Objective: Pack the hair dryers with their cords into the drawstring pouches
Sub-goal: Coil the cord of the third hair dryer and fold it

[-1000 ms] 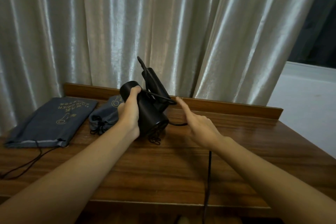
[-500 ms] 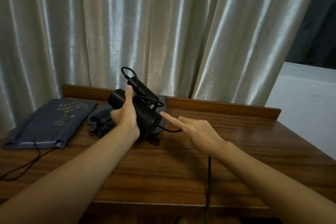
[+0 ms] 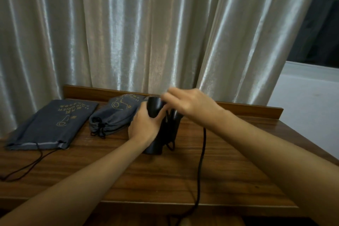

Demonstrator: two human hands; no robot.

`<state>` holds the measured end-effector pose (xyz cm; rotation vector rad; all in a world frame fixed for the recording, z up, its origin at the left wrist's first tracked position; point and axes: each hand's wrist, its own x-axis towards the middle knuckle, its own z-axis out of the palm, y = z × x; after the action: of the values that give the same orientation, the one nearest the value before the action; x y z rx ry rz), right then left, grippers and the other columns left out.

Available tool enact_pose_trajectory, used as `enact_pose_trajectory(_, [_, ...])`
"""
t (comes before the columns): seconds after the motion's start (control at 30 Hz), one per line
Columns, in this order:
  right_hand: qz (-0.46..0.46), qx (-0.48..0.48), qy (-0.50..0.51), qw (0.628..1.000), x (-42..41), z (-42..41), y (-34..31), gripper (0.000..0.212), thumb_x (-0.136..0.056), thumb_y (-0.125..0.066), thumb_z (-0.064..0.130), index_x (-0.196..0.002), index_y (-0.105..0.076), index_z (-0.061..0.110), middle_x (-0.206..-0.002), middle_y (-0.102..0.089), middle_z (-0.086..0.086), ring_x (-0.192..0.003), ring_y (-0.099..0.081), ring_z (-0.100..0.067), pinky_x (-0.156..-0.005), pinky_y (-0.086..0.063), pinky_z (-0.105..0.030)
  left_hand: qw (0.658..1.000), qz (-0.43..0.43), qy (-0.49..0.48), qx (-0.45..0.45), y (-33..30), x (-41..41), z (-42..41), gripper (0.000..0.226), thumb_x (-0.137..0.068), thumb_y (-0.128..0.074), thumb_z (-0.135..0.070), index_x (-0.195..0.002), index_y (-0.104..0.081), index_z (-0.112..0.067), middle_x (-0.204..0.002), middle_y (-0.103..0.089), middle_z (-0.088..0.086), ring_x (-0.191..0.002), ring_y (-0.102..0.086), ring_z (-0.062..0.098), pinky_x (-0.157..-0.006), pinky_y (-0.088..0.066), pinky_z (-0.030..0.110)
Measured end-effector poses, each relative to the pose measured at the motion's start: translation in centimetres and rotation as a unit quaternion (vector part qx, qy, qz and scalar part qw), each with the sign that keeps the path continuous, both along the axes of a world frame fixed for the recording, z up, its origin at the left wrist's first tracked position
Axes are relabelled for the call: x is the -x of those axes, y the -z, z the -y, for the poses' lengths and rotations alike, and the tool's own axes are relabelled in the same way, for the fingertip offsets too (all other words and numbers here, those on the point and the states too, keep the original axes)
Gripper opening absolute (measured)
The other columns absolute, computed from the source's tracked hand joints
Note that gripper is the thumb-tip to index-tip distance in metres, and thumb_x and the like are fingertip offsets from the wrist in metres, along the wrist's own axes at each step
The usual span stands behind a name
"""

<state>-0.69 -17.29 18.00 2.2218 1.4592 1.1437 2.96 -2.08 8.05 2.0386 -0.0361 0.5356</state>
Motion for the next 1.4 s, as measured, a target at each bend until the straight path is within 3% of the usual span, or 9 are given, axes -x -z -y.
enact_pose_trajectory(0.1, [0.011, -0.006, 0.099, 0.995, -1.4, 1.3, -2.3, 0.036, -0.093, -0.064, 0.037, -0.082, -0.060, 0.003, -0.056, -0.050, -0.004, -0.045, -0.049, -0.023, -0.042, -0.044, -0.034, 0.997, 0.008, 0.063, 0.047, 0.2, 0.8, 0.0, 0.055, -0.072, -0.050, -0.082, -0.099, -0.056, -0.035, -0.094, -0.066, -0.011, -0.090, -0.065, 0.015, -0.081, -0.055, 0.046])
enact_pose_trajectory(0.33, [-0.142, 0.048, 0.196, 0.969, -4.5, 3.8, -3.1, 0.043, -0.091, -0.043, 0.060, -0.084, -0.052, 0.020, -0.065, -0.054, 0.005, -0.064, -0.059, -0.019, -0.056, -0.040, -0.030, 0.962, -0.064, 0.244, 0.101, 0.1, 1.5, -2.4, 0.073, -0.047, -0.079, -0.077, -0.108, -0.058, -0.041, -0.101, -0.070, -0.011, -0.087, -0.069, 0.004, -0.080, -0.059, 0.035])
enact_pose_trajectory(0.5, [-0.385, -0.087, 0.198, 0.897, -6.5, 3.8, -3.1, 0.046, -0.065, -0.081, 0.054, -0.064, -0.059, 0.014, -0.056, -0.055, 0.004, -0.050, -0.049, -0.005, -0.050, -0.038, -0.023, 0.948, -0.100, 0.293, 0.081, 0.3, 2.4, -1.6, 0.081, -0.046, -0.088, -0.064, -0.115, -0.058, -0.035, -0.104, -0.070, -0.012, -0.092, -0.069, 0.003, -0.075, -0.057, 0.023])
enact_pose_trajectory(0.63, [-0.570, -0.235, 0.138, 0.775, -7.5, 5.9, -1.6, 0.045, -0.073, -0.078, 0.047, -0.075, -0.066, 0.003, -0.057, -0.061, -0.004, -0.047, -0.054, -0.014, -0.043, -0.044, -0.021, 0.927, -0.102, 0.260, 0.251, -0.2, 3.2, -1.4, 0.064, -0.052, -0.088, -0.043, -0.109, -0.065, -0.025, -0.089, -0.076, -0.005, -0.078, -0.073, 0.013, -0.058, -0.054, 0.020])
enact_pose_trajectory(0.73, [-0.580, -0.289, 0.108, 0.753, -7.2, 6.8, 0.3, 0.047, -0.088, -0.064, 0.043, -0.076, -0.061, -0.002, -0.051, -0.056, -0.003, -0.042, -0.052, -0.014, -0.042, -0.043, -0.019, 0.881, -0.134, 0.231, 0.391, -1.8, 3.2, -2.0, 0.076, -0.044, -0.088, -0.046, -0.111, -0.066, -0.016, -0.090, -0.077, 0.006, -0.076, -0.074, 0.022, -0.054, -0.055, 0.026])
enact_pose_trajectory(1.0, [-0.706, -0.322, 0.089, 0.625, -1.2, 4.8, 8.5, 0.035, -0.106, -0.032, 0.034, -0.096, -0.053, 0.008, -0.065, -0.053, -0.005, -0.053, -0.054, -0.017, -0.056, -0.048, -0.026, 0.783, -0.065, 0.005, 0.619, -7.6, -1.1, -3.4, 0.066, -0.070, -0.080, -0.039, -0.124, -0.051, -0.014, -0.102, -0.069, 0.010, -0.084, -0.071, 0.027, -0.078, -0.059, 0.048])
enact_pose_trajectory(1.13, [-0.765, -0.317, 0.072, 0.556, 2.3, 5.1, 9.0, 0.031, -0.107, -0.030, 0.029, -0.102, -0.054, 0.008, -0.063, -0.044, 0.000, -0.052, -0.046, -0.014, -0.057, -0.044, -0.022, 0.871, 0.036, -0.113, 0.478, -7.1, -2.7, -4.8, 0.059, -0.072, -0.079, -0.038, -0.117, -0.045, -0.022, -0.108, -0.060, 0.002, -0.096, -0.064, 0.023, -0.091, -0.054, 0.046])
enact_pose_trajectory(1.23, [-0.728, -0.275, 0.101, 0.620, 3.8, 5.0, 5.2, 0.030, -0.106, -0.034, 0.029, -0.105, -0.059, 0.014, -0.065, -0.045, 0.008, -0.054, -0.043, -0.010, -0.054, -0.040, -0.020, 0.957, 0.060, -0.148, 0.241, -4.7, -2.9, -5.1, 0.058, -0.072, -0.076, -0.048, -0.111, -0.045, -0.018, -0.104, -0.059, 0.005, -0.099, -0.062, 0.031, -0.087, -0.053, 0.047])
enact_pose_trajectory(1.4, [-0.402, -0.062, 0.223, 0.886, 4.9, 2.8, -1.1, 0.020, -0.102, -0.047, 0.028, -0.104, -0.067, 0.028, -0.084, -0.064, 0.011, -0.073, -0.060, -0.001, -0.069, -0.047, -0.024, 0.993, 0.035, -0.116, -0.002, -2.2, -2.1, -3.7, 0.069, -0.074, -0.070, -0.064, -0.118, -0.045, -0.017, -0.111, -0.061, 0.009, -0.102, -0.061, 0.034, -0.073, -0.046, 0.038])
